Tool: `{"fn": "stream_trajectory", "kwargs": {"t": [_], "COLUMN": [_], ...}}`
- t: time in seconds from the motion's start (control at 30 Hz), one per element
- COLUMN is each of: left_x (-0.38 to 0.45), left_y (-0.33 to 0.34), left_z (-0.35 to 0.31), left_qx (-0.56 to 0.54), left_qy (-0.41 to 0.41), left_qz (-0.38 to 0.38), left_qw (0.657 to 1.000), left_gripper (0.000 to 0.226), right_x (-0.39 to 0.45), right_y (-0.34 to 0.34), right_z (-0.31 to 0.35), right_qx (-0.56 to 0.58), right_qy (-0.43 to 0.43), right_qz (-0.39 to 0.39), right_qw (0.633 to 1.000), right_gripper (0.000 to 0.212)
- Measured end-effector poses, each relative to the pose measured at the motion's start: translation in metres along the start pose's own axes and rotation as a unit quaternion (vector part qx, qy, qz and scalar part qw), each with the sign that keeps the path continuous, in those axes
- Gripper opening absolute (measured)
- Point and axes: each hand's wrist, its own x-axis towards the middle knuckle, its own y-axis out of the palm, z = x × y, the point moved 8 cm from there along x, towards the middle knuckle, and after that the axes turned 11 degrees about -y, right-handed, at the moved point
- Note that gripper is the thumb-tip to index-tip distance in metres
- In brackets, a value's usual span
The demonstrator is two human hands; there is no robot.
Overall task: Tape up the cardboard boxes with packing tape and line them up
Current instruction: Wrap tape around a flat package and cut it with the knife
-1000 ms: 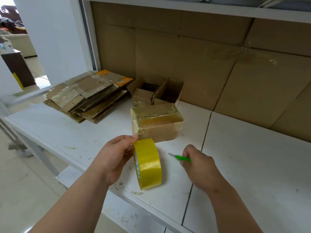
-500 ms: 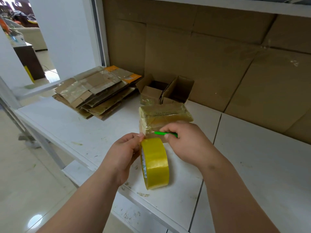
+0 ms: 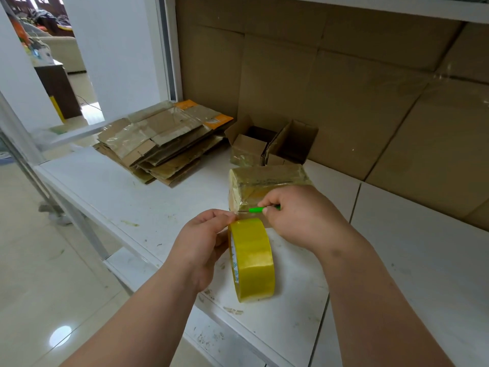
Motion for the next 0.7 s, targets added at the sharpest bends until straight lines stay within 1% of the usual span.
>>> {"fn": "stream_trajectory", "kwargs": {"t": [0.2,0.37,0.5,0.7], "left_x": [0.001,0.001,0.002,0.001], "left_y": [-0.001,0.002,0.000,0.000], "left_z": [-0.001,-0.003,-0.004,-0.005], "left_qx": [0.008,0.016,0.015,0.004], "left_qy": [-0.009,-0.004,-0.003,-0.004], "left_qz": [-0.003,0.000,-0.001,-0.005], "left_qw": [1.000,1.000,1.000,1.000], "left_gripper": [0.009,0.009,0.008,0.006], "right_x": [0.000,0.005,0.007,0.012], "right_y": [-0.003,0.002,0.002,0.002], "right_z": [-0.007,0.001,0.006,0.019], "right_qx": [0.024,0.025,-0.005,-0.081], "right_qy": [0.005,0.007,0.014,0.012], "right_qz": [0.004,0.019,0.023,0.030], "right_qw": [1.000,0.999,1.000,0.996], "right_gripper": [0.024,0.023,0.022,0.017]}}
